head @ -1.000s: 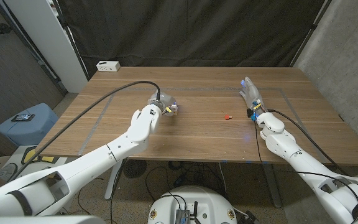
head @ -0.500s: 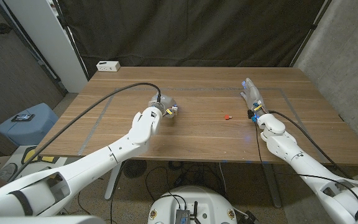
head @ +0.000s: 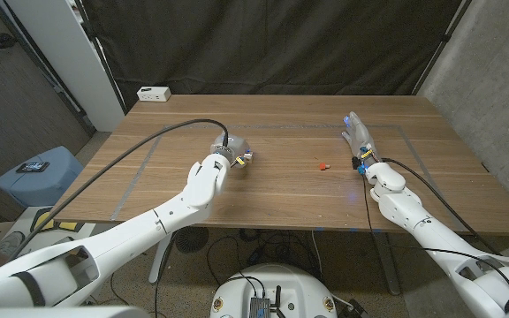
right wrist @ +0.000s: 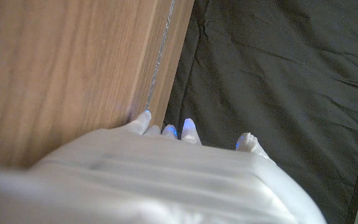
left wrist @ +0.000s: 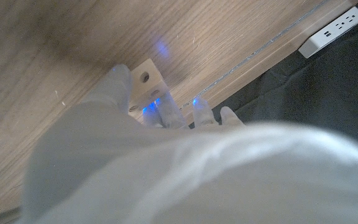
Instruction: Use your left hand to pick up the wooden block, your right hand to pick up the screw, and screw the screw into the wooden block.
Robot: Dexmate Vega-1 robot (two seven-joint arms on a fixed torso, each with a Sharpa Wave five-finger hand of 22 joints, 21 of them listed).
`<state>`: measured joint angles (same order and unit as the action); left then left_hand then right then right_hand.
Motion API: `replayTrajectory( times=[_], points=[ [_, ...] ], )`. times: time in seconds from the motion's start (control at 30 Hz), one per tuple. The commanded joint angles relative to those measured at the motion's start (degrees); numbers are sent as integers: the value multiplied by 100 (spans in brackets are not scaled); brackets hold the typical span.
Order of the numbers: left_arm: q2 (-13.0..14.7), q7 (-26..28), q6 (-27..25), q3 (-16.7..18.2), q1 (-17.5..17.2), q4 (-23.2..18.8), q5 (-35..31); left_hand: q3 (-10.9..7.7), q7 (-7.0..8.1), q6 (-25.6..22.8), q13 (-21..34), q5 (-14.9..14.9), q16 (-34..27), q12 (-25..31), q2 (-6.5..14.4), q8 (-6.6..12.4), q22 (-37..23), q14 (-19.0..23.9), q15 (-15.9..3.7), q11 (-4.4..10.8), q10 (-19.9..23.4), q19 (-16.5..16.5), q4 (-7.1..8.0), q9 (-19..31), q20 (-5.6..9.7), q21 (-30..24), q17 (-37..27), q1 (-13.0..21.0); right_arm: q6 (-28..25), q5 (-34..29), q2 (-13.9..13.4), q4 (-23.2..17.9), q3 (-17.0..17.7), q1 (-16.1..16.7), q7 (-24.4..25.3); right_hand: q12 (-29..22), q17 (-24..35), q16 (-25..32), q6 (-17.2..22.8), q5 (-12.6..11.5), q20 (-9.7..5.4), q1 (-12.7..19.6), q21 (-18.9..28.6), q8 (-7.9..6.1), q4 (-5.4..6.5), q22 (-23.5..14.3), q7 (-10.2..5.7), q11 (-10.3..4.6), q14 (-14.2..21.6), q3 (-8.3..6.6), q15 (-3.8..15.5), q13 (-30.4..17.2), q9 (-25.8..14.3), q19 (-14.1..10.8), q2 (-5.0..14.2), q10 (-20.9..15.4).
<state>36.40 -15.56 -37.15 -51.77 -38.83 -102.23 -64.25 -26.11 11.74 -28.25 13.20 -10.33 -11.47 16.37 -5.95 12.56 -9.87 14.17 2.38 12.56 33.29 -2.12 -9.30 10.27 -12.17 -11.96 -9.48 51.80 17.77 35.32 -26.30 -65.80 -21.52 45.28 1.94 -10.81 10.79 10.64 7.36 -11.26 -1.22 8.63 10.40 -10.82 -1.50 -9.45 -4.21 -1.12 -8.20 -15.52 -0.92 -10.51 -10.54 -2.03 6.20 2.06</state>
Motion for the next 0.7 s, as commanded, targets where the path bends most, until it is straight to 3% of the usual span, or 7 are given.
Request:
replayTrajectory(
  times=[0.03, 0.7],
  points=[
    [-82, 182, 19, -61, 75, 221, 18, 22, 3, -113, 47, 4, -2, 47, 8, 21, -10, 98, -16, 6, 118, 76, 0, 31, -2, 25, -20, 125, -6, -9, -6, 48, -9, -31, -14, -20, 11, 44, -8, -43, -6, -6, 17, -1, -22, -15, -31, -11, -62, -20, -4, -15, -8, 10, -47, 2],
    [-232, 338, 67, -251, 319, 482, 97, 112, -48, -306, 133, 0, 7, 96, 6, -13, -10, 274, -66, 9, 328, 219, 28, 37, -10, 55, -29, 221, 19, 15, -42, 130, 18, -43, -77, -25, 10, 49, -6, -41, -10, -10, 25, -3, -33, -14, -37, -14, -59, -28, 3, -16, -9, 2, -50, -13]
  ],
)
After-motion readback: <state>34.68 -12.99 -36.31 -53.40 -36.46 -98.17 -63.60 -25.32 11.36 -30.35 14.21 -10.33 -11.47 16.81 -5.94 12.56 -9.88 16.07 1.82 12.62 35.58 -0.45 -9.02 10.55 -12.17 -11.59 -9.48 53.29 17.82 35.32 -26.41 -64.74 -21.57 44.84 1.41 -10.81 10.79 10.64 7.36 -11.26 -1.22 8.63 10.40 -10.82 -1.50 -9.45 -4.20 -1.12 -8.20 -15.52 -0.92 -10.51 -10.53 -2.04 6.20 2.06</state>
